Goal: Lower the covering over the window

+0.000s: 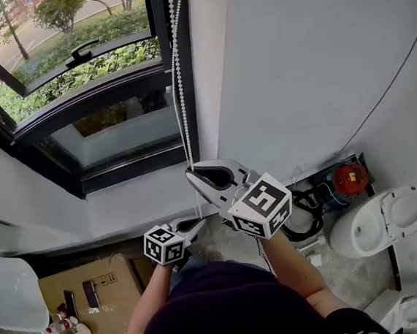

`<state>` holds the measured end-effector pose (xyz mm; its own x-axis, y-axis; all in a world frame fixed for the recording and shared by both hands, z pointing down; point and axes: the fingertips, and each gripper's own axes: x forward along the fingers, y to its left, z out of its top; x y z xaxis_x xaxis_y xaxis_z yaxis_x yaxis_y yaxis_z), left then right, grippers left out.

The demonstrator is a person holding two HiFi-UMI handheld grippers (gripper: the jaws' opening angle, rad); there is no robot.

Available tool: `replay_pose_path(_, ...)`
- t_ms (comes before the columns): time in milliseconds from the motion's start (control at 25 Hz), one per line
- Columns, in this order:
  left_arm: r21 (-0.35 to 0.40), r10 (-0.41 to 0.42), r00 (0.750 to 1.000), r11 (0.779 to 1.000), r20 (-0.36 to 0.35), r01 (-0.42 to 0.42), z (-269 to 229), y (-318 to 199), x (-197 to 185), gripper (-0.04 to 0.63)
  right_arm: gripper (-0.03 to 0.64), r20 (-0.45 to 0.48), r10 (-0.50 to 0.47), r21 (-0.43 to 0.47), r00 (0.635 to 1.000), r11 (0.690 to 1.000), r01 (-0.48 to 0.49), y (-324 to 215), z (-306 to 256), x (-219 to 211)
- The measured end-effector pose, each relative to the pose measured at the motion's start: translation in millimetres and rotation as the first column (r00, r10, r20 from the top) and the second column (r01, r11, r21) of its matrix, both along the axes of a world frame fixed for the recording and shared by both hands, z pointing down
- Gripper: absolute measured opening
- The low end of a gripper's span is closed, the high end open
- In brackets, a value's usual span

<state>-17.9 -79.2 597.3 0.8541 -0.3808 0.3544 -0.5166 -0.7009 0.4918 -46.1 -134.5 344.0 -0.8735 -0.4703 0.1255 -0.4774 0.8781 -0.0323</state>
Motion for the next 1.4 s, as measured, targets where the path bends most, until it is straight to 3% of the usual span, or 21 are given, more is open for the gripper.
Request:
replay_pose_path(360,0.02,-0.035,0.999,0.999,-0.019,0.035,0,-5,6,0.014,0.014,0.034,0.028,-0.024,0.999,0.999,-0.027,-1,1,6)
replay_pose_path(640,-0.006,-0.026,0.999,1.0,0.041,0.027,12,1,4,0.014,0.012,-0.01,0.061,-0.042,0.998,0.997,-0.061,-4,23,12)
replay_pose_path(840,0.006,-0.059,0.998,0.998,0.007,0.059,6,-3,6,0.037,0.012,-0.002,0.067,-0.059,0.998,0.996,-0.067,-11,24,21)
replay_pose_path(920,0.023,-0.069,0.998,0.997,-0.001,0.069,1,-7,5,0.105,0.012,0.006,0.067,-0.071,0.998,0.995,-0.067,-14,25,24)
replay_pose_path(1040,0.057,-0.102,0.994,0.993,-0.032,0.103,-18,-16,3,0.155,0.012,-0.022,0.058,-0.076,0.998,0.995,-0.059,-16,32,21)
replay_pose_path(1400,0.205,-0.128,0.987,0.968,-0.102,0.147,-78,-36,-2,0.164,0.012,-0.031,0.043,-0.109,0.999,0.993,-0.046,-20,50,20)
